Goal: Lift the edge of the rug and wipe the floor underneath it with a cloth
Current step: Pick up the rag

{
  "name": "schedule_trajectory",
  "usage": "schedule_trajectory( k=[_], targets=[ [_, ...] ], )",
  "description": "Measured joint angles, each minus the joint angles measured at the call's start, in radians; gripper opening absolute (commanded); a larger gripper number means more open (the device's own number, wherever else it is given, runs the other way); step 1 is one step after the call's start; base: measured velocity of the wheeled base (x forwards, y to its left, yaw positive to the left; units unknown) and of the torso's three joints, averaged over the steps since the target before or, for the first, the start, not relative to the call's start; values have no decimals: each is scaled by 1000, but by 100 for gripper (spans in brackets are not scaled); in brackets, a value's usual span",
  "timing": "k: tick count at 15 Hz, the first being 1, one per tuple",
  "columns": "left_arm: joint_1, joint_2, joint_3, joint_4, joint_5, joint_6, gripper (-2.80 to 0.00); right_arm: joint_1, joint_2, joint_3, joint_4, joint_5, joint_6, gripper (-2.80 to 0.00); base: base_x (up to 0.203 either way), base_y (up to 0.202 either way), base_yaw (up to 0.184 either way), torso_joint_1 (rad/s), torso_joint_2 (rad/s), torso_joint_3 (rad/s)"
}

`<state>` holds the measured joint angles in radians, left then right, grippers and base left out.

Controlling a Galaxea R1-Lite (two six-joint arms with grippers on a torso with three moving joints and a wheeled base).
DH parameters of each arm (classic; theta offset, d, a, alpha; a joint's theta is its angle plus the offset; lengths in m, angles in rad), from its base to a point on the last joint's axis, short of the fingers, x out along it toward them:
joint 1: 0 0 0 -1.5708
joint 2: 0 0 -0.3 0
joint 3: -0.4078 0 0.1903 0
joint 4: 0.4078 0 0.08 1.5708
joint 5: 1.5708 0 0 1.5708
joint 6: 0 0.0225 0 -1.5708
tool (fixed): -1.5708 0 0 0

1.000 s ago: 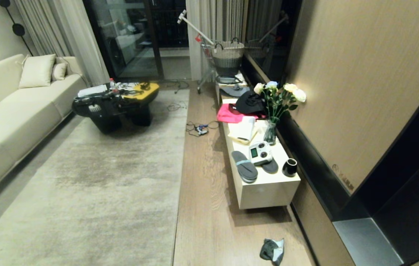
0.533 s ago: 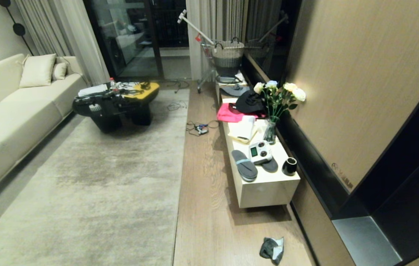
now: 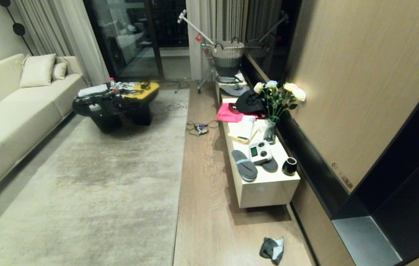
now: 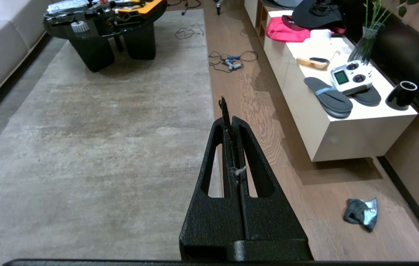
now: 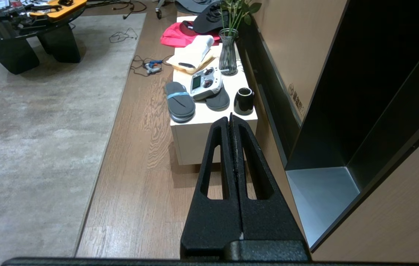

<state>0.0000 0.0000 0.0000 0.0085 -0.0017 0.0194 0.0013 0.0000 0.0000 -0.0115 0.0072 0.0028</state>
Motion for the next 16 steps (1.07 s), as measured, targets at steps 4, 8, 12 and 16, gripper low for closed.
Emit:
schedule_trajectory(
  k=[4, 8, 12, 16],
  targets=[
    [0, 0, 0, 0, 0, 1, -280, 0, 0, 0, 0, 0, 0, -280, 0, 0, 0, 0, 0, 0],
    [0, 0, 0, 0, 0, 1, -280, 0, 0, 0, 0, 0, 0, -280, 0, 0, 0, 0, 0, 0],
    [0, 0, 0, 0, 0, 0, -280, 0, 0, 0, 0, 0, 1, -280, 0, 0, 0, 0, 0, 0],
    [0, 0, 0, 0, 0, 0, -280, 0, 0, 0, 0, 0, 1, -280, 0, 0, 0, 0, 0, 0]
  ],
)
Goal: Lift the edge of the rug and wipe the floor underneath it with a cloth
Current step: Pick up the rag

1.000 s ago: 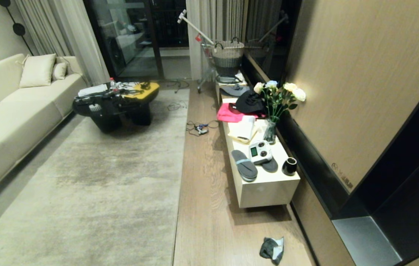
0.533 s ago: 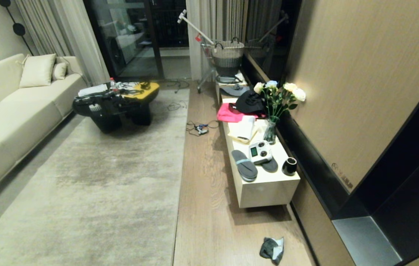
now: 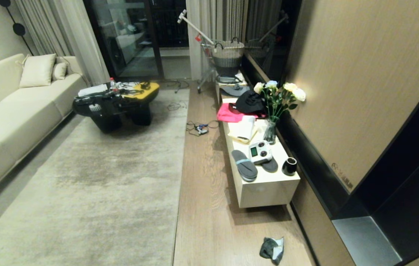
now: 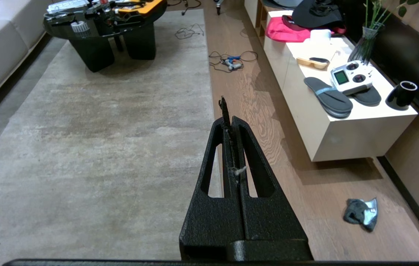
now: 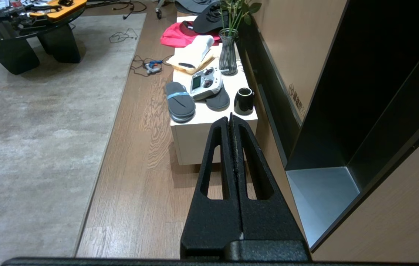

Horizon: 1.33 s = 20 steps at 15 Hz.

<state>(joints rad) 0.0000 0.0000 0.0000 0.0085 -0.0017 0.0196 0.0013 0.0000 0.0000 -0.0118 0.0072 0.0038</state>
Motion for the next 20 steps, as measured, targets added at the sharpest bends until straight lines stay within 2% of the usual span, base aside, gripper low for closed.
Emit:
schedule_trajectory(
  k=[6, 20],
  targets=[
    [0, 0, 0, 0, 0, 0, -280, 0, 0, 0, 1, 0, 4, -280, 0, 0, 0, -6, 5, 7],
    [0, 0, 0, -1, 0, 0, -280, 1, 0, 0, 3, -2, 21, -280, 0, 0, 0, -127, 316, 177]
  ],
)
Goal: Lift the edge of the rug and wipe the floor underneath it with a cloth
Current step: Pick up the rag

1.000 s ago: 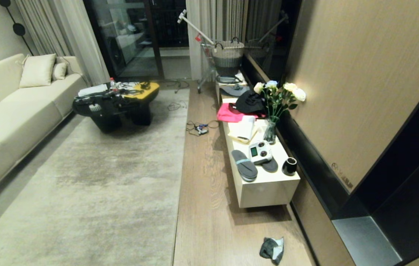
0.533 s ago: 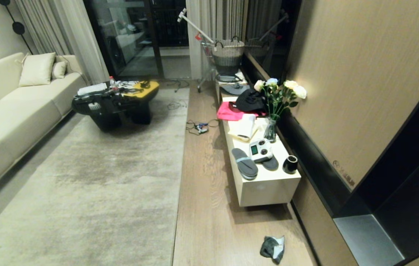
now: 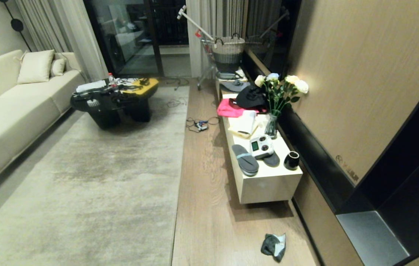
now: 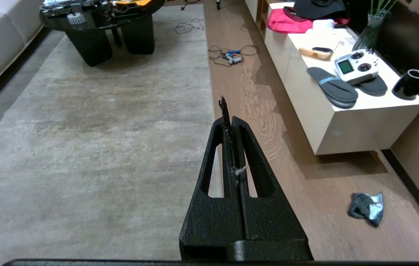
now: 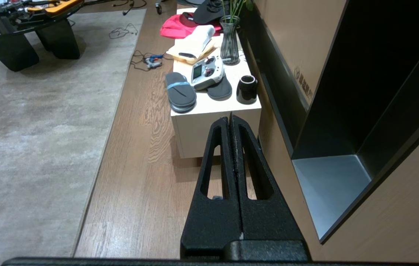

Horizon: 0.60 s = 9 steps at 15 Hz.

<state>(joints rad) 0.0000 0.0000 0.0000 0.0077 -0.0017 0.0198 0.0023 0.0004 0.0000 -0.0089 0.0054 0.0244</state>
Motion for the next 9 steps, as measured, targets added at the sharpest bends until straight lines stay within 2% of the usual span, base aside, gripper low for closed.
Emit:
schedule_trajectory(
  k=[9],
  targets=[
    [0, 0, 0, -1, 0, 0, -280, -1, 0, 0, -2, -1, 5, -280, 0, 0, 0, -140, 371, 224]
  ],
)
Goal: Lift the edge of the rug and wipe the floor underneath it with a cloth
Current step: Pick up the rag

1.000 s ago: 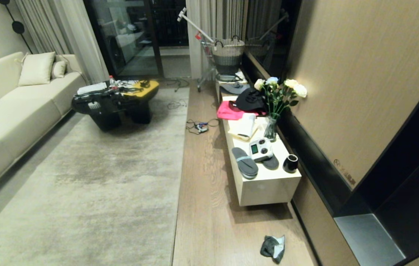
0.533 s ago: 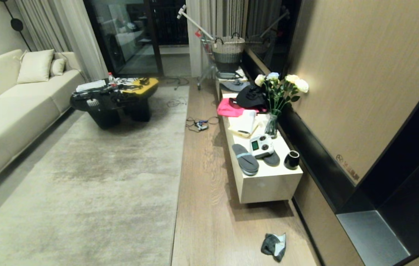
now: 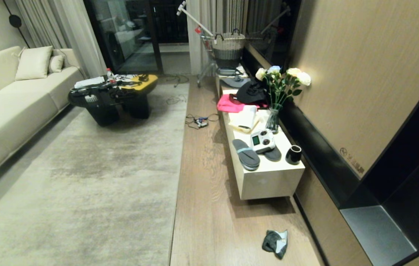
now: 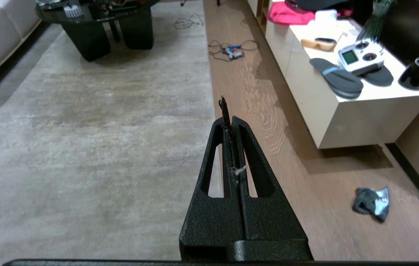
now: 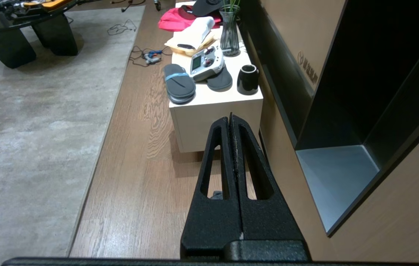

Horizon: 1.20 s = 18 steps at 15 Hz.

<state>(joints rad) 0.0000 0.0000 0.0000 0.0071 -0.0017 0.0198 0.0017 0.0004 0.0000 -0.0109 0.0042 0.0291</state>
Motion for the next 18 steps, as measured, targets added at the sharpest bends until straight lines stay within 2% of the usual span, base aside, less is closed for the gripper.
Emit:
schedule_trajectory(
  k=[5, 8, 18],
  targets=[
    [0, 0, 0, 0, 0, 0, -280, 1, 0, 0, 0, -9, 5, -280, 0, 0, 0, -182, 533, 347],
    [0, 0, 0, 1, 0, 0, -280, 0, 0, 0, -7, -63, 75, -280, 0, 0, 0, -161, 526, 367],
    [0, 0, 0, 1, 0, 0, -280, 0, 0, 0, -7, -65, 77, -280, 0, 0, 0, -102, 491, 379]
  ],
)
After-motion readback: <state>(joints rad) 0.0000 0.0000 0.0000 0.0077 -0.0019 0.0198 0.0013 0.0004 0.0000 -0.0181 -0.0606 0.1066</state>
